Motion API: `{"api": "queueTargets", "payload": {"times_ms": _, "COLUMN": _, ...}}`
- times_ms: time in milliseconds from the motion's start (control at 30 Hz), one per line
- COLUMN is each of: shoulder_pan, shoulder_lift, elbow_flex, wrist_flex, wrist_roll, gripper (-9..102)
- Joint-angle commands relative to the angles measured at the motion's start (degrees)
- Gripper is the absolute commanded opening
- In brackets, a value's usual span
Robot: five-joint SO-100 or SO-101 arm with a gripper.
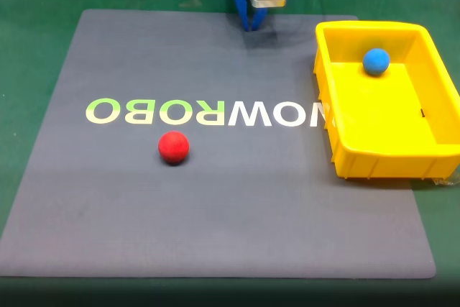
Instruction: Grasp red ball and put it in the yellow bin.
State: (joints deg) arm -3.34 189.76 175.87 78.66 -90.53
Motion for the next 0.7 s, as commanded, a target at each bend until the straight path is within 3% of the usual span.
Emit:
{"api": "queueTargets", "payload": {"times_ms": 0, "shoulder_pan": 0.44, "shoulder_lift": 0.88, "elbow_flex": 1.85, "wrist_flex": -0.26, "wrist_roll": 0.7, "gripper": 0}}
{"api": "queueTargets", "payload": {"times_ms": 467, "shoulder_pan": 0.0, "shoulder_lift": 0.88, "elbow_flex": 1.85, "wrist_flex": -0.88, "wrist_roll": 1.76, "gripper": 0}}
{"api": "queueTargets", "payload": {"times_ms": 567, "shoulder_pan": 2.64, "shoulder_lift": 0.79, "elbow_flex": 1.32, "wrist_flex": -7.56, "wrist_roll": 2.02, "gripper": 2}}
{"api": "queueTargets", "payload": {"times_ms": 667, "shoulder_pan": 8.96, "shoulder_lift": 0.7, "elbow_flex": -1.93, "wrist_flex": -18.81, "wrist_roll": 3.16, "gripper": 16}}
